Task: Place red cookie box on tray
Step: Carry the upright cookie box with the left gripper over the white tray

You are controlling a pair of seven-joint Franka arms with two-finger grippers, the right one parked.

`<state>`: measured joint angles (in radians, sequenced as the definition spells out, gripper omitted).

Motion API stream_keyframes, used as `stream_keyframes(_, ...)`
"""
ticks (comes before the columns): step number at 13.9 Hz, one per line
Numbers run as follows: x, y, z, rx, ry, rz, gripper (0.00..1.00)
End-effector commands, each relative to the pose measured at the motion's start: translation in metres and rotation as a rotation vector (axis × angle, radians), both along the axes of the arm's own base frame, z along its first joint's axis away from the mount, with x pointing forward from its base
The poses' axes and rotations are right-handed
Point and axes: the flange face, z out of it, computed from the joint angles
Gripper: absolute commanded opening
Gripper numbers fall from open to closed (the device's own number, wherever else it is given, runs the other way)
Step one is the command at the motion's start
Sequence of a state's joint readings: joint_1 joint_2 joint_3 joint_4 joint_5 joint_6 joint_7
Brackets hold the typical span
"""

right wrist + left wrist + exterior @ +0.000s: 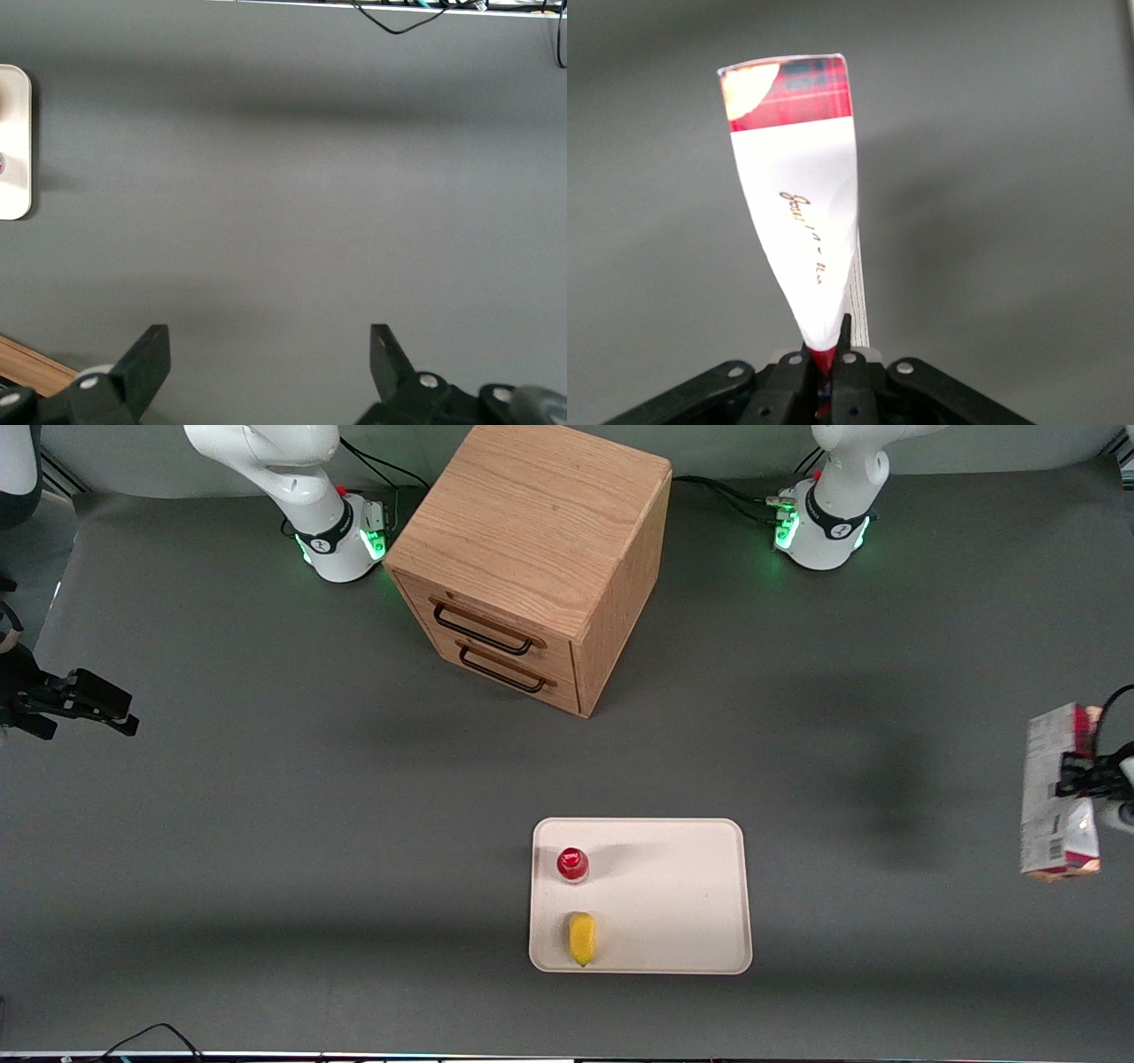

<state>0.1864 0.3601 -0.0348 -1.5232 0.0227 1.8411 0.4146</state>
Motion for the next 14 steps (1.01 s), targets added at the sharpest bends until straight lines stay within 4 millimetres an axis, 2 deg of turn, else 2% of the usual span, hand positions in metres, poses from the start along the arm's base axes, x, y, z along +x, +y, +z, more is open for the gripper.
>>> stream_keyframes(1, 0.016, -0.088, 0.021, 0.009, -0.024, 0.208, 0.00)
stream_keyframes(2, 0.022, -0.116, 0.026, -0.001, -0.037, 0.253, 0.00)
stream_keyframes(6, 0.049, -0.228, 0.006, -0.007, -0.019, 0.329, 0.00)
stream_keyframes(10, 0.068, -0.318, -0.054, -0.020, -0.043, 0.330, 0.00)
stream_keyframes(14, 0.070, -0.369, -0.125, -0.033, -0.076, 0.266, 0.00)
